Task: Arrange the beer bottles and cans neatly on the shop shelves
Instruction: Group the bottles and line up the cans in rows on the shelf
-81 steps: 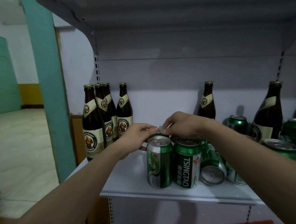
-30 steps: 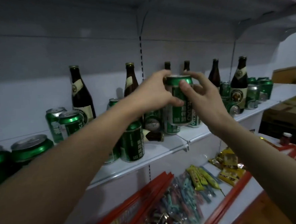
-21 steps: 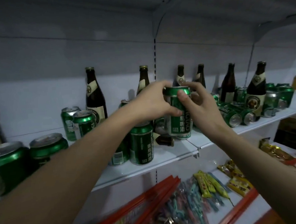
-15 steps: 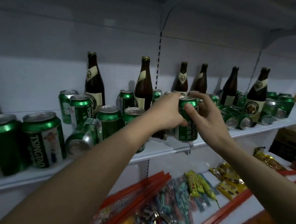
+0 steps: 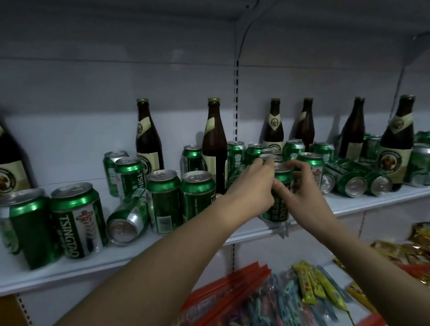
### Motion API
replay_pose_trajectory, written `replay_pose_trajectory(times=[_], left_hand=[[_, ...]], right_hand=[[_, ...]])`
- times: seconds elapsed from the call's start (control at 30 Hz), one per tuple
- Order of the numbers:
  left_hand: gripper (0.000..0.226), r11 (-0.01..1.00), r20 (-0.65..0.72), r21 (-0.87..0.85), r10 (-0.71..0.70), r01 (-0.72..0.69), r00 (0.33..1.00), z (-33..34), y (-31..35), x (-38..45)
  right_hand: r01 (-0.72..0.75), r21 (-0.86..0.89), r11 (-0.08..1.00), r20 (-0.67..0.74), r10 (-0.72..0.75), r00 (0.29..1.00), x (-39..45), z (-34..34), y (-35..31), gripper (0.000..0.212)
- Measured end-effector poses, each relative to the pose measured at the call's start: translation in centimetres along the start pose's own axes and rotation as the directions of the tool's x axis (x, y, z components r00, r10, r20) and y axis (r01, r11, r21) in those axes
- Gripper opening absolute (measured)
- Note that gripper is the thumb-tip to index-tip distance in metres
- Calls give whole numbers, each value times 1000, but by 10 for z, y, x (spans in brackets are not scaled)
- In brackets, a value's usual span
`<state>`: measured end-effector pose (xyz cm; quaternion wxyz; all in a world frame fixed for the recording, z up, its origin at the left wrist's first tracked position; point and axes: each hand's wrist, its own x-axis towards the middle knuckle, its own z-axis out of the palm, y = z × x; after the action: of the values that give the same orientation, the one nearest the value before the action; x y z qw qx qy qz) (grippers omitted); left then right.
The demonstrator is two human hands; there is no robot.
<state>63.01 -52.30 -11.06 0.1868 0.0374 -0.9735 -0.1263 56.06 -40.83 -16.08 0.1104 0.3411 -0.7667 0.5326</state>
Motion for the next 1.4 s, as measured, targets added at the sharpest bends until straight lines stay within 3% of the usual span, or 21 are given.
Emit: replay_pose_trajectory(times=[0.1, 0.17, 0.23, 0.3, 0.4, 0.53, 0.67, 0.77, 0.87, 0.97, 1.2, 1.3, 1.4], left_hand=[[75, 998, -99, 12, 62, -61, 993, -19, -5, -9], [65, 996, -189, 6, 90, -90, 978, -36, -10, -19], [53, 996, -277, 29, 88, -84, 957, -53, -20, -30], [44, 998, -367, 40, 51, -39, 929, -67, -36, -42], [36, 1000, -471, 0, -22, 25, 882, -82, -65, -64], [36, 985, -505, 42, -121, 165, 854, -90, -98, -96], [36, 942, -508, 288, -3, 173, 862, -81, -121, -138], [41, 912, -492, 361, 9, 195, 871, -63, -135, -165], [45, 911, -503, 375, 42, 174, 863, -42, -144, -182], [47, 905, -512, 358, -13, 227, 859, -30, -147, -188], [55, 855, -509, 397, -97, 334, 855, -18, -151, -184], [56, 844, -529, 417, -78, 338, 845, -13, -155, -182], [58, 840, -551, 433, -39, 326, 833, -10, -160, -183]], right_hand=[[-30, -1, 1000, -27, 30, 999, 1, -3, -6, 60], [28, -25, 999, -143, -31, 989, 2, -6, -17, 57], [150, -50, 987, -272, -158, 949, 0, -7, -37, 41], [254, -9, 967, -312, -244, 918, -2, -3, -61, 22], [333, 77, 940, -179, -315, 932, -4, 17, -95, 11], [383, 110, 917, 137, -395, 908, 2, 54, -134, 14], [426, 48, 903, 352, -415, 839, 20, 94, -168, 16], [487, -25, 873, 456, -424, 782, 36, 125, -187, 16], [519, -139, 843, 601, -345, 721, 53, 153, -197, 23], [535, -284, 796, 731, -181, 658, 65, 175, -201, 35], [619, -490, 613, 836, 130, 533, 74, 202, -204, 39], [657, -495, 568, 847, 149, 510, 74, 207, -204, 42], [650, -473, 596, 857, 138, 497, 77, 211, -203, 41]])
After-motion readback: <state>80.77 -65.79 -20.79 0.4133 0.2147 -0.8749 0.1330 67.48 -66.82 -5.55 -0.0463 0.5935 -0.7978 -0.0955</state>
